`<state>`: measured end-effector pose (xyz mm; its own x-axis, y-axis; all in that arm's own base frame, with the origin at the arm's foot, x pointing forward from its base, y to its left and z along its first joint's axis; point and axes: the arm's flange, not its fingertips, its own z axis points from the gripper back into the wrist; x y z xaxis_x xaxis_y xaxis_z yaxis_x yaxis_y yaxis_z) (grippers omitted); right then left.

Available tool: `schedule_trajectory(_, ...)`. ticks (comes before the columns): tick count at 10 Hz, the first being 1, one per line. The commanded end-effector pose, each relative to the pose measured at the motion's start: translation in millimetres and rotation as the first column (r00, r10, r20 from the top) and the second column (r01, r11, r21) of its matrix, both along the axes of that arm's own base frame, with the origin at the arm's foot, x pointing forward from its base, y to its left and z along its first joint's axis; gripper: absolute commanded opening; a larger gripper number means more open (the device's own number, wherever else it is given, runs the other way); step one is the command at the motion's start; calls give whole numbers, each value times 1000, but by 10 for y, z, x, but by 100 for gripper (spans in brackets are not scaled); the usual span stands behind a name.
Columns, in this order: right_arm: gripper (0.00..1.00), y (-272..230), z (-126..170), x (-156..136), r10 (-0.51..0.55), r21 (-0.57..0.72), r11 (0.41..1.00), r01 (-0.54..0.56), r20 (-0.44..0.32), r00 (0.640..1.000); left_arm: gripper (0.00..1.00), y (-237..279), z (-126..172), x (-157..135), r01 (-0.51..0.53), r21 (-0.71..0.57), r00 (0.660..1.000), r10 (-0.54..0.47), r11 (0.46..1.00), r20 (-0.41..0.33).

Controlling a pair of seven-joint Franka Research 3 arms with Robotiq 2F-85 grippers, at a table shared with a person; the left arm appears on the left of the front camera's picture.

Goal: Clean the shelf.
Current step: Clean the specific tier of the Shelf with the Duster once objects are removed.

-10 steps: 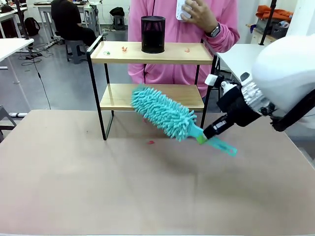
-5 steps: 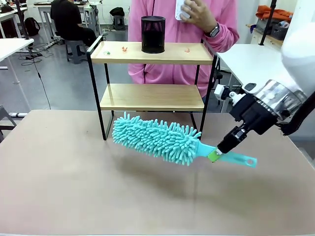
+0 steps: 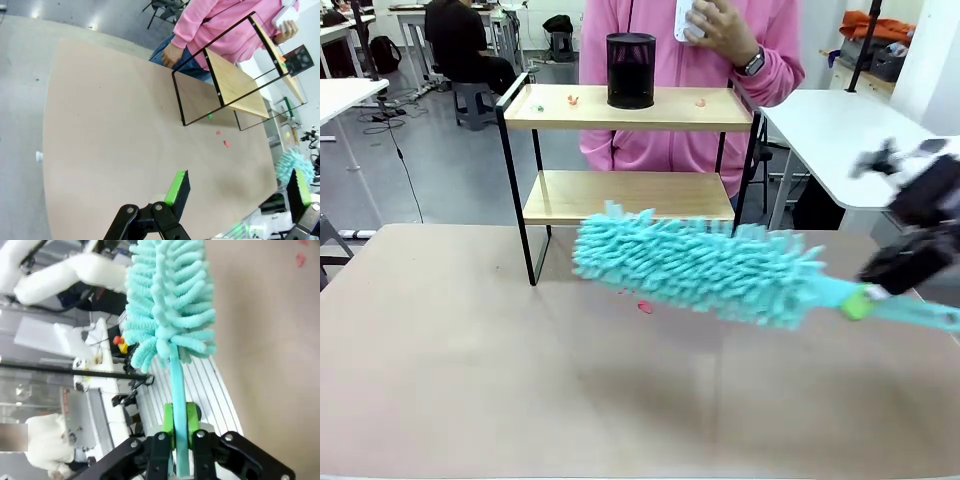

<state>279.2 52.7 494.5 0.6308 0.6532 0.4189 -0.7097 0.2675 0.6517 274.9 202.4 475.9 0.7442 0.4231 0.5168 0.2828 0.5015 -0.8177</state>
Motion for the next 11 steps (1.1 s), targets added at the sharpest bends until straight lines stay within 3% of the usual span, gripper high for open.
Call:
schedule_trajectory(1, 0, -680, 349, -288, -94, 100, 992, 83, 110, 990, 100, -13, 6, 14, 2, -2, 1000, -2, 1000, 27)
schedule_trajectory(2, 0, -954, 434, -404, -198, 169, 970, 176, 127, 972, 100, -13, 6, 14, 2, -2, 1000, -2, 1000, 27)
schedule_trajectory(3, 0, -1233, 471, -502, -321, 236, 926, 293, 89, 943, 100, -13, 6, 14, 2, -2, 1000, -2, 1000, 27)
schedule_trajectory(4, 0, -1461, 464, -547, -459, 310, 850, 425, 43, 887, 100, -13, 6, 14, 2, -2, 1000, -2, 1000, 27)
schedule_trajectory(5, 0, -1732, 406, -603, -626, 406, 701, 586, -44, 779, 100, -13, 6, 14, 2, -2, 1000, -2, 1000, 27)
schedule_trajectory(6, 0, -1877, 348, -627, -685, 462, 604, 649, -115, 720, 100, -13, 6, 14, 2, -2, 1000, -2, 1000, 27)
schedule_trajectory(7, 0, -2083, 159, -611, -774, 471, 437, 766, -238, 587, 100, -13, 6, 14, 2, -2, 1000, -2, 1000, 27)
schedule_trajectory(8, 0, -2145, -5, -546, -826, 373, 348, 860, -311, 470, 100, -13, 6, 14, 2, -2, 1000, -2, 1000, 27)
schedule_trajectory(9, 0, -2103, -143, -455, -871, 229, 338, 913, -291, 396, 100, -13, 6, 14, 2, -2, 1000, -2, 1000, 27)
schedule_trajectory(10, 0, -1999, -211, -348, -881, 109, 380, 918, -261, 396, 100, -13, 6, 14, 2, -2, 1000, -2, 1000, 27)
schedule_trajectory(11, 0, -2523, 20, -567, -825, 318, 417, 851, -260, 501, 100, -13, 6, 14, 2, -2, 1000, -2, 1000, 27)
